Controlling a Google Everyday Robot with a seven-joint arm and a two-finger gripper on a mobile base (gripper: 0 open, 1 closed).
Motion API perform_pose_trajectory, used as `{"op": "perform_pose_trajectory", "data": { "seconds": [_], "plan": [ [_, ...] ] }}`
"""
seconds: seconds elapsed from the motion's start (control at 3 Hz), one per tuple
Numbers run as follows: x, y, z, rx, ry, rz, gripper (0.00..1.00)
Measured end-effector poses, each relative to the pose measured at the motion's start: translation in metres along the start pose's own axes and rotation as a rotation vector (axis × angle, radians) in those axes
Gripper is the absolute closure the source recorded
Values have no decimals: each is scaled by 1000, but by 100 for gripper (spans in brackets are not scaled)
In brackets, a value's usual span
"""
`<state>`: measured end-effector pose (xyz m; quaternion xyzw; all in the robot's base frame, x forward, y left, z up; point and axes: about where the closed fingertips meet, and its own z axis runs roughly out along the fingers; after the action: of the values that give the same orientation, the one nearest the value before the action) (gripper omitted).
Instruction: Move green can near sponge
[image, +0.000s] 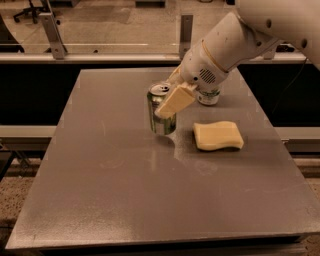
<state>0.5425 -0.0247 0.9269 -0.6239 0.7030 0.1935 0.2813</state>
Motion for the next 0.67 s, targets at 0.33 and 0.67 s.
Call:
{"op": "perform_pose_trajectory", "data": {
  "seconds": [0.33, 0.67],
  "plan": [
    [34, -7, -18, 43, 28, 58, 100],
    [57, -8, -27, 65, 33, 94, 81]
  ]
}}
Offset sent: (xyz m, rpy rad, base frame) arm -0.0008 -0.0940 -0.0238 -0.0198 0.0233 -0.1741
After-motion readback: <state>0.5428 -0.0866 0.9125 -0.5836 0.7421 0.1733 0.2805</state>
